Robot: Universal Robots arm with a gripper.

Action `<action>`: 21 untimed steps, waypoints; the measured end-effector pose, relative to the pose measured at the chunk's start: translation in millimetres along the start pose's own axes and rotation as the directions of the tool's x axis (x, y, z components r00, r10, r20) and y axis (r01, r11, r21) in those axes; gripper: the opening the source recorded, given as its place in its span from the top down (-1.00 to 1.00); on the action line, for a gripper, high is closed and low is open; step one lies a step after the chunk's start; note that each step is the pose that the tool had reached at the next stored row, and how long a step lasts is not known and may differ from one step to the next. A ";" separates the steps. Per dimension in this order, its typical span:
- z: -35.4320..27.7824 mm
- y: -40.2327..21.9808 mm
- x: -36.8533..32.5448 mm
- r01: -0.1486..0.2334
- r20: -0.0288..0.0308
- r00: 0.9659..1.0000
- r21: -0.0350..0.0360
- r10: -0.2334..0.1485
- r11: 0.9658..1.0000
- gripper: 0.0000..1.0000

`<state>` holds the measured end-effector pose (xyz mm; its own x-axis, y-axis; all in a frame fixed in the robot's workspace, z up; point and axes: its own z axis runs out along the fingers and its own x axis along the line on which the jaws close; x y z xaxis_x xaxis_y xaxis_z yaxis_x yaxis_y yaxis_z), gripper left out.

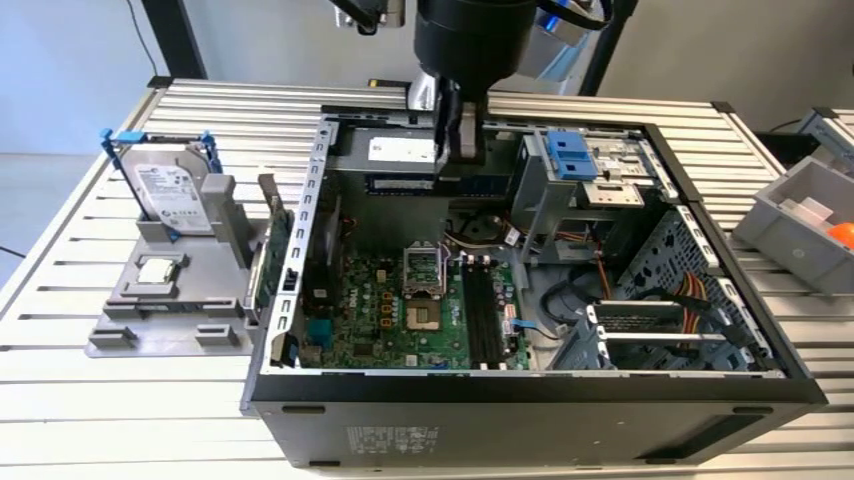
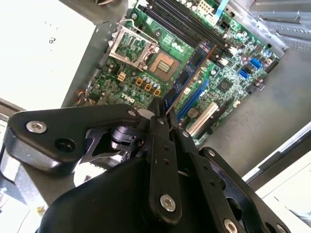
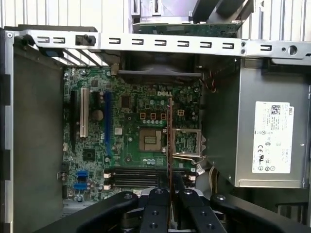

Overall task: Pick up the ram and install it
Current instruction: 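Pick up the ram and move it above insertion slot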

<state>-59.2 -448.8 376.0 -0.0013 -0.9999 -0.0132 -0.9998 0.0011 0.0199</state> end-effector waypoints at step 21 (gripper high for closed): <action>-0.4 -25.2 -5.9 0.000 0.000 1.000 0.000 0.000 1.000 1.00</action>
<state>-33.9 -443.0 376.0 -0.0015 -0.9999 -0.0132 -0.9998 0.0012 0.0198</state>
